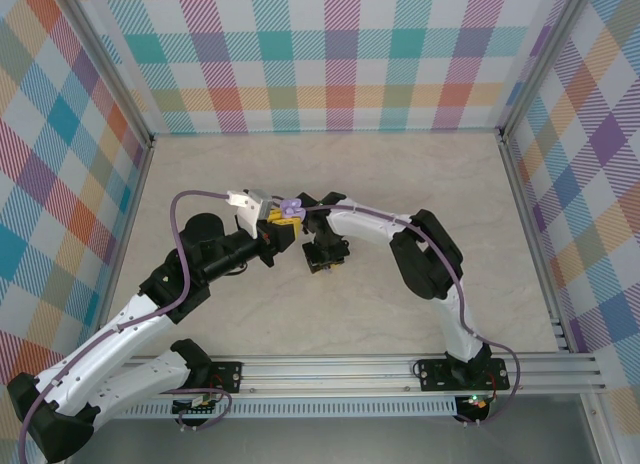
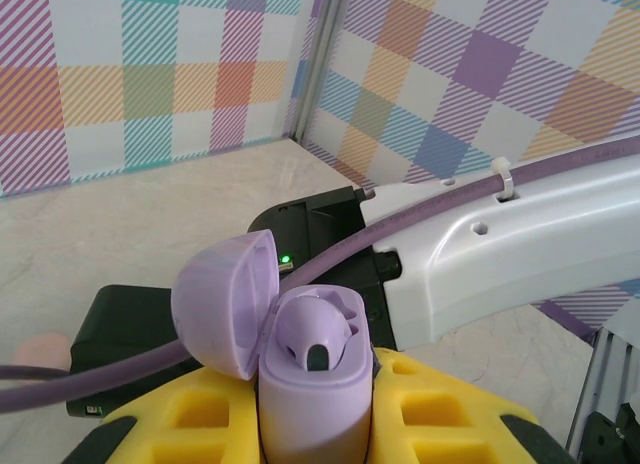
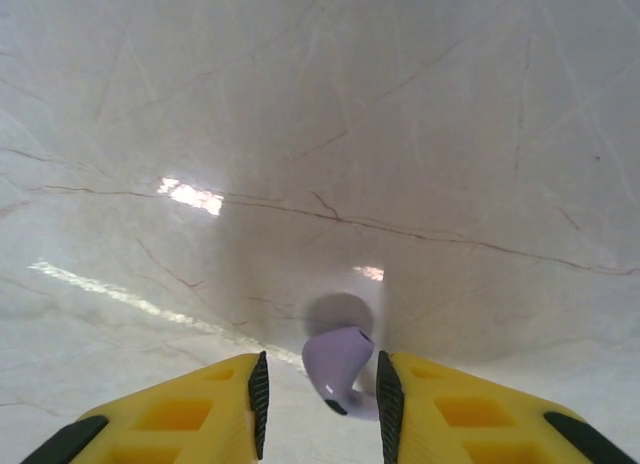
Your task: Insert wireless bluetooth earbuds into charging case
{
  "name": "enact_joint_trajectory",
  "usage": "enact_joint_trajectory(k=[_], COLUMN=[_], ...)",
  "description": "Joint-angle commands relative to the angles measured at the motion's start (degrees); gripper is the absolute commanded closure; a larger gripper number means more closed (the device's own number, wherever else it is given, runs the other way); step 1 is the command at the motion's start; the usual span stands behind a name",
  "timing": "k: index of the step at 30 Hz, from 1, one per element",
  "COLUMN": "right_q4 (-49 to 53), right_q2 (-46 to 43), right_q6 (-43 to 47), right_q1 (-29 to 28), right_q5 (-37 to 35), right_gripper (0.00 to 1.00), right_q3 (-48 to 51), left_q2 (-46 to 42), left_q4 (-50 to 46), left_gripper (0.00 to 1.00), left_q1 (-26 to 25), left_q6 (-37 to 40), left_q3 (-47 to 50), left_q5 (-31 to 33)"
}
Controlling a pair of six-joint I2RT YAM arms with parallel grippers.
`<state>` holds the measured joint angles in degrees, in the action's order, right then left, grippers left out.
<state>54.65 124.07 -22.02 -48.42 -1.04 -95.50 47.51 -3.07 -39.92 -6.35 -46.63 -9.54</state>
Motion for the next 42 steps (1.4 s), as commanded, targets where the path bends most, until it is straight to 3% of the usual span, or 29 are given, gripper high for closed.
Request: enact_joint_trajectory(k=[1,15,30,42], right_q4=[1.45,-0.94,2.77,2.76], right_q2=[1.0,1.88,4.19,4.4], right_q6=[4.62,8.88,10.59,5.79], right_q1=[-0.26,-0.69,-1.59,0.44], right_q5=[-2.89,-0.99,-3.62,-4.94], right_gripper=[0.63,0.64,0.67,0.79], right_q3=[-1.35,-1.52,-3.08,-1.47], left_q2=[-0.48,-0.42,-0.57,-0.29], left_q4=[1.05,0.97,1.27,1.11], left_gripper=[0.94,0.94,0.94,0.94], left_q1=[0.46,0.46,0.5,0.48], left_q6=[0.56,0.44,0.37,0.38], left_q3=[0.49,0.53,0.71,0.48], left_q5=[-0.73,-0.66,-0.47,-0.45])
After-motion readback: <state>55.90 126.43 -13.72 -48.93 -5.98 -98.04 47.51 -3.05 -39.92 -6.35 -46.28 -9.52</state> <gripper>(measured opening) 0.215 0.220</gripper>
